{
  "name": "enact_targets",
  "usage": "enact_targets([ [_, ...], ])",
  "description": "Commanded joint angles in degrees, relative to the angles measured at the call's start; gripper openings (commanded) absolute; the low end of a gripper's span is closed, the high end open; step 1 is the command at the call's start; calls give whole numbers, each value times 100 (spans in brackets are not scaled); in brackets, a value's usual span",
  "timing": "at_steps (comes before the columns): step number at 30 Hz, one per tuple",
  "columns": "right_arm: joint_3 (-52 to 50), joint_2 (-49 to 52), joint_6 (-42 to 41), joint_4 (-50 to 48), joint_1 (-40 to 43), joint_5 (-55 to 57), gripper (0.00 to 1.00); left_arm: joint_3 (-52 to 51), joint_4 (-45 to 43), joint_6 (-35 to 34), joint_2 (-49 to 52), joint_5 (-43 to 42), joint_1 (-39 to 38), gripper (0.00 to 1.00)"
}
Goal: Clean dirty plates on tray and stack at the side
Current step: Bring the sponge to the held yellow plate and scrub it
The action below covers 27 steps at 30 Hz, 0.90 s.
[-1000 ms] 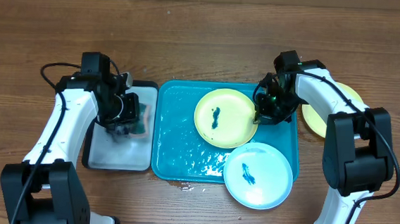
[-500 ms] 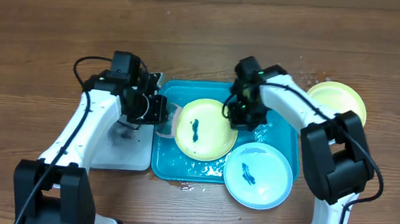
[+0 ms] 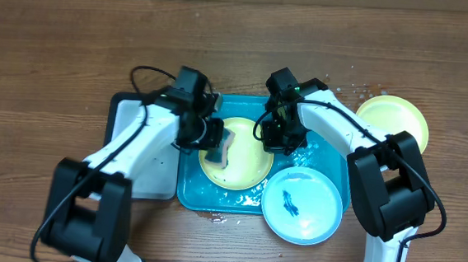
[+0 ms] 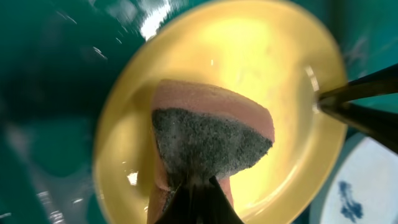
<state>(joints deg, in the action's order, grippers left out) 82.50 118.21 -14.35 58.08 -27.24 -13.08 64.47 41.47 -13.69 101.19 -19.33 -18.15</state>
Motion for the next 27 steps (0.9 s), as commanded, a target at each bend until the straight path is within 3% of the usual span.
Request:
enact_targets([
  [1, 160, -225, -111, -15, 31, 146, 4, 68, 17, -334, 472, 190, -297, 4],
  [4, 160, -225, -111, 11, 31, 146, 4, 68, 157, -431, 835, -48, -476, 4],
  [8, 160, -225, -111, 7, 31, 146, 4, 186, -4, -127, 850, -1325, -514, 4],
  [12, 160, -225, -114, 22, 31, 146, 4, 289, -413, -273, 852, -2055, -514, 4],
  [24, 160, -225, -247, 271, 31, 144, 4, 289, -1777, -1659, 1314, -1209, -494, 5],
  [27, 160, -225, -245, 337, 31, 146, 4, 289, -1451, -1565, 1438, -778, -391, 4],
])
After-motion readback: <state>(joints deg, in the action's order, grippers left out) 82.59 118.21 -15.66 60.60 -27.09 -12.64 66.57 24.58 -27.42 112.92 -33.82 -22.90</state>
